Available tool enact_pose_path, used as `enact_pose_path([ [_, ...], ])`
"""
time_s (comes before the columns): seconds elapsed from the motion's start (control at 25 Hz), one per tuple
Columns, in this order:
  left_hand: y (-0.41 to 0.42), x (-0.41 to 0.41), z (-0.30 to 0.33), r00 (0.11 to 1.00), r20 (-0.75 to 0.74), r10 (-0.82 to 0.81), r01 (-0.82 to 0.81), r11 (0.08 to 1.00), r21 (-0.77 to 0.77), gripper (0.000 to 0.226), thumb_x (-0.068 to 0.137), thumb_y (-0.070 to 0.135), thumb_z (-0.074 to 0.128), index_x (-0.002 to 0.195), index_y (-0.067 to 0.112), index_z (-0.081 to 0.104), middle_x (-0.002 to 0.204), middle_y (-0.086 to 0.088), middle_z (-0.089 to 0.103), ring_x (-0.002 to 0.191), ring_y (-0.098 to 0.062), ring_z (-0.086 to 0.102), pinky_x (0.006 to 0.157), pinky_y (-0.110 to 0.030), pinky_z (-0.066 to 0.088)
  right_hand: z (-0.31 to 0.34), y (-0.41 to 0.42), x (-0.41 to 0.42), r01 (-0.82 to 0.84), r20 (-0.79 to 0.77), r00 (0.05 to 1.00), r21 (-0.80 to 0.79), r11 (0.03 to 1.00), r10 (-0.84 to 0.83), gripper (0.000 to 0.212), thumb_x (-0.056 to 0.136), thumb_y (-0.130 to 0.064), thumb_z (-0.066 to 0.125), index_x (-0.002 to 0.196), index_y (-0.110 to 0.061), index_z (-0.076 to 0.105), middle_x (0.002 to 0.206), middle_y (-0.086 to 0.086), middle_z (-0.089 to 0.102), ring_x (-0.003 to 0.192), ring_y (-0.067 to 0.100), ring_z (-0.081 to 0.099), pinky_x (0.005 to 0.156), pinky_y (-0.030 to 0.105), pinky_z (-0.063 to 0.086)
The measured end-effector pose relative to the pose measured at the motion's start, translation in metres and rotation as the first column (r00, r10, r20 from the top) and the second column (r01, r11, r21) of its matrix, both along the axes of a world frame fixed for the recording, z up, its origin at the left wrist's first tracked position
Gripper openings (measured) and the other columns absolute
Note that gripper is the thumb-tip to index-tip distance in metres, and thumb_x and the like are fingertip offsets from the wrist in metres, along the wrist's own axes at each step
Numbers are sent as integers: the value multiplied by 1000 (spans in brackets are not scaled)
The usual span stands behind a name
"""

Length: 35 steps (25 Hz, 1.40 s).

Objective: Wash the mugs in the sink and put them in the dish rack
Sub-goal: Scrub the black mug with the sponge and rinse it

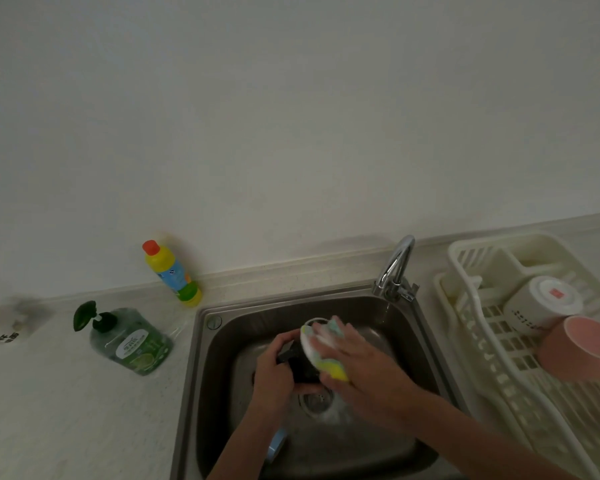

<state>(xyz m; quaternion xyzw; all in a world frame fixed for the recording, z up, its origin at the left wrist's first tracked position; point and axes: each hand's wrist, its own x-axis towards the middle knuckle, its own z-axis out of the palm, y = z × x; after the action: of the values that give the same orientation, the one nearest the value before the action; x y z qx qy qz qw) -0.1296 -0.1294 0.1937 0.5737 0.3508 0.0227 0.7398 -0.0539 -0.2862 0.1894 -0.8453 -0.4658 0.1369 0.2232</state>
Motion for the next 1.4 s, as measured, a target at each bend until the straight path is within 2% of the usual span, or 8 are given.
enact_pose_path([
  [0.2,-9,0,-2,998,-25,-54,54,999,4,45,98,-10,32,111,17,66,103,-8,70,85,-28,72,66,-50,61,5,16,19,136,-52,989,5,991,-136,59,101,-57,25,155,-37,18,164,-14,9,152,14,-5,125,40,4],
  [0.4,-8,-6,-5,1000,-17,-5,4,999,-49,41,99,-8,36,111,17,65,101,-12,72,82,-27,74,64,-46,61,-9,6,-8,-33,-68,997,66,997,37,60,100,-61,25,155,-39,16,164,-18,8,151,8,-9,123,30,1],
  [0.56,-1,-4,-9,1000,-22,-2,1,999,-33,43,96,-11,38,115,16,65,115,-9,63,101,-33,65,72,-52,61,-10,8,14,211,-93,974,18,977,-208,55,101,-56,28,153,-37,26,162,-19,11,150,8,-3,125,38,6],
  [0.76,-1,-9,-10,1000,-8,0,-1,1000,-9,46,95,-14,36,110,17,66,113,-16,67,95,-35,70,68,-51,61,-9,10,-13,30,-120,993,75,997,-21,56,101,-56,29,153,-41,17,161,-22,4,148,1,-15,120,21,-6],
  [0.92,-2,-11,-7,1000,0,-21,21,1000,7,44,94,-13,38,114,16,66,115,-10,65,99,-33,67,68,-51,61,-10,2,9,164,-135,979,60,985,-155,53,102,-53,31,152,-39,25,160,-27,4,150,3,-9,125,37,4],
  [1.12,-10,-14,-3,1000,2,-17,17,999,43,39,98,-9,38,114,14,65,106,-12,70,83,-28,73,63,-51,61,-11,7,-13,52,-191,981,130,990,-27,55,101,-56,29,152,-42,18,159,-29,1,148,-1,-13,121,21,-6],
  [1.24,-9,-14,0,999,-16,-36,37,998,52,40,97,-9,38,114,14,66,111,-8,66,91,-31,70,66,-54,61,-7,-1,3,207,-160,969,96,974,-190,59,99,-63,21,152,-39,22,160,-25,5,150,2,-7,125,36,1],
  [1.4,-5,-17,1,999,6,-47,47,996,80,40,97,-10,39,110,16,67,112,-12,68,87,-31,71,63,-51,61,-12,-16,-29,44,-135,991,139,989,-25,55,98,-65,25,149,-45,20,161,-26,6,150,1,-9,123,27,2],
])
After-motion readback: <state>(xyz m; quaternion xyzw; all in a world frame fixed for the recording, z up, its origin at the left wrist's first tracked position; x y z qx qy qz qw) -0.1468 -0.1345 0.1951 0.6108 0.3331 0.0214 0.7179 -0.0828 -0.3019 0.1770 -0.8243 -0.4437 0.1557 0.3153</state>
